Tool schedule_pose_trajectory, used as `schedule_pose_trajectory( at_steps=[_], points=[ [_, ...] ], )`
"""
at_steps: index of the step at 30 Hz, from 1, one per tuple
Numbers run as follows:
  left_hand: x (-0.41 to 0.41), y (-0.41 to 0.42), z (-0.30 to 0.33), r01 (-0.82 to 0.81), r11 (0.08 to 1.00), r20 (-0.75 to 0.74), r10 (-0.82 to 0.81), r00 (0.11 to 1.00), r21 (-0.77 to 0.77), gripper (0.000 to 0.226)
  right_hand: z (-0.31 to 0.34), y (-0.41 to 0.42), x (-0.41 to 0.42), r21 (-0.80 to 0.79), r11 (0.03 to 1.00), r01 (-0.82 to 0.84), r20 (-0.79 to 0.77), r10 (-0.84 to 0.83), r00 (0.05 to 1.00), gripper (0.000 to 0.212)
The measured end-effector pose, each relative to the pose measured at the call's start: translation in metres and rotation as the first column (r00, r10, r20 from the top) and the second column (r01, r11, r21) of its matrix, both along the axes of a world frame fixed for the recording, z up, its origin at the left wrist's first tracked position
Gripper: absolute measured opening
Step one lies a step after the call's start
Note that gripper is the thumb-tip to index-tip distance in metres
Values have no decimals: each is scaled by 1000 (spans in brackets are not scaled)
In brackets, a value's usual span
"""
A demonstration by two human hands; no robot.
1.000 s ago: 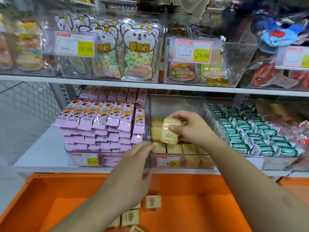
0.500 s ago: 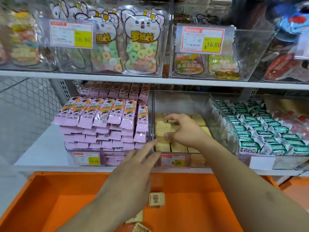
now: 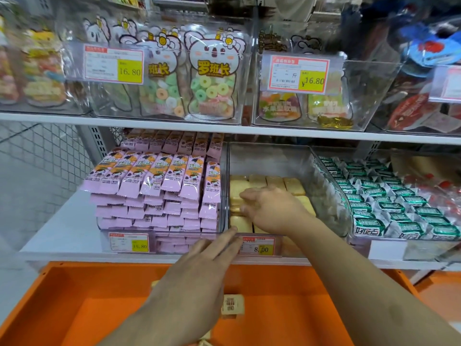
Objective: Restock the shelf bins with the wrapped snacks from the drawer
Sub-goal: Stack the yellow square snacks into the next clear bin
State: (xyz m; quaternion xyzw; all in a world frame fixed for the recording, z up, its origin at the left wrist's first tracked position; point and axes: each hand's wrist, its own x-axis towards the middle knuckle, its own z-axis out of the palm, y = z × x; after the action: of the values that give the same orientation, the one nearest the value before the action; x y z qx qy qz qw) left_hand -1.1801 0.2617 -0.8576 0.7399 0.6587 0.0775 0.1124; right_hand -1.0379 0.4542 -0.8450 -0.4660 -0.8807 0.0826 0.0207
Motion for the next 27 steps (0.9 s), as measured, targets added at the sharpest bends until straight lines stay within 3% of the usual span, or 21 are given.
schedule_pose_trajectory(
  at_steps=[5, 18, 27],
  points=[
    [0, 2, -1, 6, 1000, 4, -6, 1000, -21, 87, -14, 14, -3, -165, 986, 18, 25, -14, 1000, 70],
    [0, 1, -2, 12, 999, 24, -11, 1000, -30, 89, -29, 45, -24, -158, 986, 45, -99, -61, 993, 74],
    [-10, -6, -3, 41, 999, 83, -39, 996, -23, 86, -15, 6, 5, -135, 991, -4, -140, -15, 990, 62]
  ],
)
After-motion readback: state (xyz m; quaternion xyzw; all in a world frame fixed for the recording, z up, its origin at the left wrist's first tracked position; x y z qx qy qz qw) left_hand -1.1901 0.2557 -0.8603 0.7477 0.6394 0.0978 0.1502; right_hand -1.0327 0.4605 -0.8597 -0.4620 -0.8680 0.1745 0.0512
